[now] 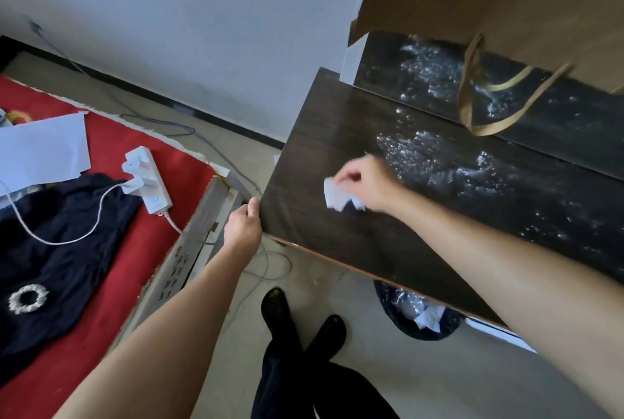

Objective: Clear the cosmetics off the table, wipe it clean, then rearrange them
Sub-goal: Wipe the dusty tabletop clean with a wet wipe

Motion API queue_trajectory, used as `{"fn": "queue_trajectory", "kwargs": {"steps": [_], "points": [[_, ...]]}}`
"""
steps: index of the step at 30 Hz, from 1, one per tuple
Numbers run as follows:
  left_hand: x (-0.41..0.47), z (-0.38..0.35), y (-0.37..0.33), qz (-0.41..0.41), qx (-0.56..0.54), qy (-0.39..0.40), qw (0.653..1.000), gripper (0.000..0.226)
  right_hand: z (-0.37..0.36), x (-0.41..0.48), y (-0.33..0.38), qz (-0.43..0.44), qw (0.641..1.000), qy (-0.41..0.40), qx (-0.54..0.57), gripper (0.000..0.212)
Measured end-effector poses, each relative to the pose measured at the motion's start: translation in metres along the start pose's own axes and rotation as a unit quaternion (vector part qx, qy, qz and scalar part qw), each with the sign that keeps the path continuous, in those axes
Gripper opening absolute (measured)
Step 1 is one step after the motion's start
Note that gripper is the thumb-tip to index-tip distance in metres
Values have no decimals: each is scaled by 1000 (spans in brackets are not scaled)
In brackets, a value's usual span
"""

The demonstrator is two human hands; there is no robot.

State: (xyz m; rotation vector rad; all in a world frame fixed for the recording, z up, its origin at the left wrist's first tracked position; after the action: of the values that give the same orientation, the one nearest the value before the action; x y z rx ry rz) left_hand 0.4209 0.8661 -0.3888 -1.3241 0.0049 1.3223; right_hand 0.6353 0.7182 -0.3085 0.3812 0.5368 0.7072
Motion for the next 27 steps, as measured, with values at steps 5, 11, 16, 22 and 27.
{"fn": "queue_trajectory", "kwargs": {"steps": [5,11,16,22,27], "points": [[-1,4,13,35,-104,50,993,33,-43,9,20,-7,996,-79,-46,28],[-2,17,22,39,-126,82,988,20,-97,-102,48,178,962,183,-103,25],[-8,31,28,54,-128,89,986,15,-33,22,69,22,999,-41,-12,26],[-10,54,48,91,-149,71,982,23,-111,-22,98,124,987,1,-100,28],[-9,79,62,108,-112,31,987,26,-118,-76,97,184,973,126,-67,24]]}}
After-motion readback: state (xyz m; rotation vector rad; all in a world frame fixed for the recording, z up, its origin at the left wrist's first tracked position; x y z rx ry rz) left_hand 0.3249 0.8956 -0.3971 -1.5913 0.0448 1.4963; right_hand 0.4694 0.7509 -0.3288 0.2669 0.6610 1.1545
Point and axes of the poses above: each hand's wrist, its own x-axis towards the middle knuckle, its own z-axis out of the back of the hand, y = z × x, the point moved 9 cm from there along x, towards the middle knuckle, and after that the axes turned 10 degrees about -x, right-handed, at the moved point
